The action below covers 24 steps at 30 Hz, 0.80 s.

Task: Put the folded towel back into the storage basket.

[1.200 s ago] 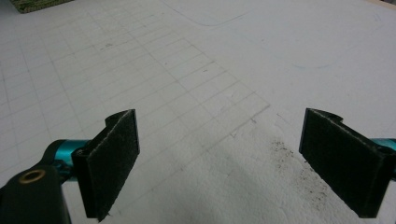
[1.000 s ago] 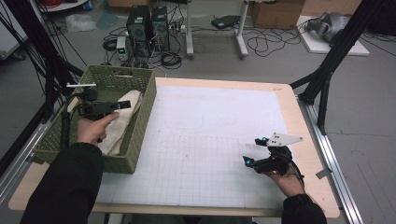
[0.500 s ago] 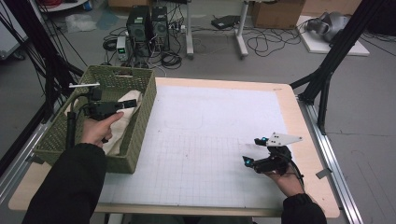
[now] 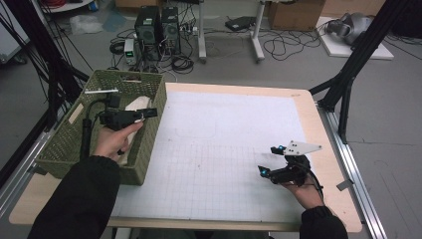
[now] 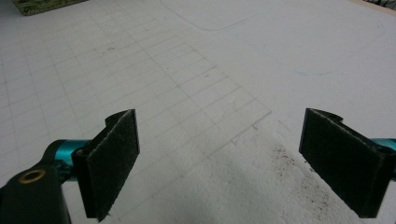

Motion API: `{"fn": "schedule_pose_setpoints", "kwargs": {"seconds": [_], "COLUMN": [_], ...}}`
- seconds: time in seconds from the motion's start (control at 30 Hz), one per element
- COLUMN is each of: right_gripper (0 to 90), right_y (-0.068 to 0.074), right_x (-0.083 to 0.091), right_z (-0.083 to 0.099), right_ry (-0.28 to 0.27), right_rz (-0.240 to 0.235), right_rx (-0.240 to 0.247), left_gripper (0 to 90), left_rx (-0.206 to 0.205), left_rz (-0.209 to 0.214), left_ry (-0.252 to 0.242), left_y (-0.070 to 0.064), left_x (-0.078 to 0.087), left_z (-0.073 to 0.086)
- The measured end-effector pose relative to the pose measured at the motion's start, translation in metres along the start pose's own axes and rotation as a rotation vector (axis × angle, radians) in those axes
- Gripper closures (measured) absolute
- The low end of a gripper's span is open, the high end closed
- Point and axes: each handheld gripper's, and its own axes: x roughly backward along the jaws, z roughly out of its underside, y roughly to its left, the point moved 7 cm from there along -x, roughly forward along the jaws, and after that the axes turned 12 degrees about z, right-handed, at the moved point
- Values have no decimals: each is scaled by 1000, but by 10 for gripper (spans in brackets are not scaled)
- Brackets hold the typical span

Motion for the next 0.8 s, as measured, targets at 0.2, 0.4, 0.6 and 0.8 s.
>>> {"fn": "schedule_pose_setpoints", "kwargs": {"seconds": [0.2,0.4,0.6,0.8], "right_gripper": [114,114,114,114], "right_y": [1,1,1,1], "right_x": [0,-1,-1,-2], "right_z": [-2,-2,-3,-3], "right_ry": [-9,-10,-11,-13], "right_rz": [-9,-11,-15,-16], "right_rx": [0,2,-2,1], "left_gripper": [437,440,433,432], "left_rx": [-4,-13,-13,-14], "left_rz": [11,17,25,8], "left_ry": [6,12,7,-9], "left_y": [-8,-17,-22,-28], "left_x": [-14,-29,-41,-54], "left_z": [2,3,6,9]}}
